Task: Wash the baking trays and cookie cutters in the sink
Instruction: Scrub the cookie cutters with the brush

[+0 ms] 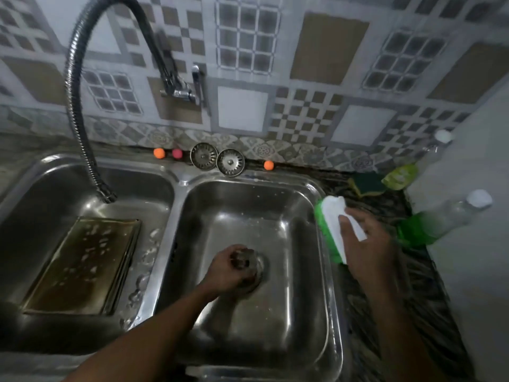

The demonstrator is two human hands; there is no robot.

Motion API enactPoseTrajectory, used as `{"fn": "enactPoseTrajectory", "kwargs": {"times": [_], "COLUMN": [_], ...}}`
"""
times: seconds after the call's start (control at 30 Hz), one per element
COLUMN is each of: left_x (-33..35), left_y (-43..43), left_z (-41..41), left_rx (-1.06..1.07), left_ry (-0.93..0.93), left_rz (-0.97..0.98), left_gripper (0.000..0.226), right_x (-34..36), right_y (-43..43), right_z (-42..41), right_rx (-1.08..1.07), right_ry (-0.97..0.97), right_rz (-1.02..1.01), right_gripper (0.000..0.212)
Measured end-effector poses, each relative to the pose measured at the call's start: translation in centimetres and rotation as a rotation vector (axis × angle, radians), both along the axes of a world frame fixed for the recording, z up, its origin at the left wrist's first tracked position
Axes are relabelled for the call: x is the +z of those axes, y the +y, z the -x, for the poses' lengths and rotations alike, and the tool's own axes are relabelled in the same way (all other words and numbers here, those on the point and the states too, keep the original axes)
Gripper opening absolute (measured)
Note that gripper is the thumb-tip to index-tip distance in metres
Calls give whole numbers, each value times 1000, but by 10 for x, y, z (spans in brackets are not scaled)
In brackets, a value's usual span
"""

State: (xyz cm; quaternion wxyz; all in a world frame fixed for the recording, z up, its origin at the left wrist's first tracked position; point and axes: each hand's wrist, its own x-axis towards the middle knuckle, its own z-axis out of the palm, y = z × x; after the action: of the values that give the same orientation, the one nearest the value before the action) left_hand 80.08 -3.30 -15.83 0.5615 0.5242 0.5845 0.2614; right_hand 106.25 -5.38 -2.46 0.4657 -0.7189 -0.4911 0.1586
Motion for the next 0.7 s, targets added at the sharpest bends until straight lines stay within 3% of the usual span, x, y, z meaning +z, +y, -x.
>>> {"fn": "enactPoseTrajectory", "kwargs": {"times": [0.1,0.23,0.37,0.47,0.6,0.7], "left_x": [34,69,76,78,78,78], "left_y": [19,33,30,28,37,35], "left_z": [-6,-8,-6,-6,1,-3], "left_rx": [71,-12,-115,-71,-52,-118], "left_ry": [-221,-259,-212,-232,-265,-240], "left_rz": [27,-96,-167,-197,-216,-234], "left_gripper": [54,43,38,46,45,42], "right_x": [6,0,0,10,8,1], "right_y": [9,11,26,32,18,20], "right_z": [43,75,80,74,76,77], "right_rx": [228,406,354,279,430,389], "right_ry": [56,-12,-76,-37,-12,-28], "right_rz": [1,33,2,-10,40,17], "right_gripper": [17,13,14,11,11,11]}}
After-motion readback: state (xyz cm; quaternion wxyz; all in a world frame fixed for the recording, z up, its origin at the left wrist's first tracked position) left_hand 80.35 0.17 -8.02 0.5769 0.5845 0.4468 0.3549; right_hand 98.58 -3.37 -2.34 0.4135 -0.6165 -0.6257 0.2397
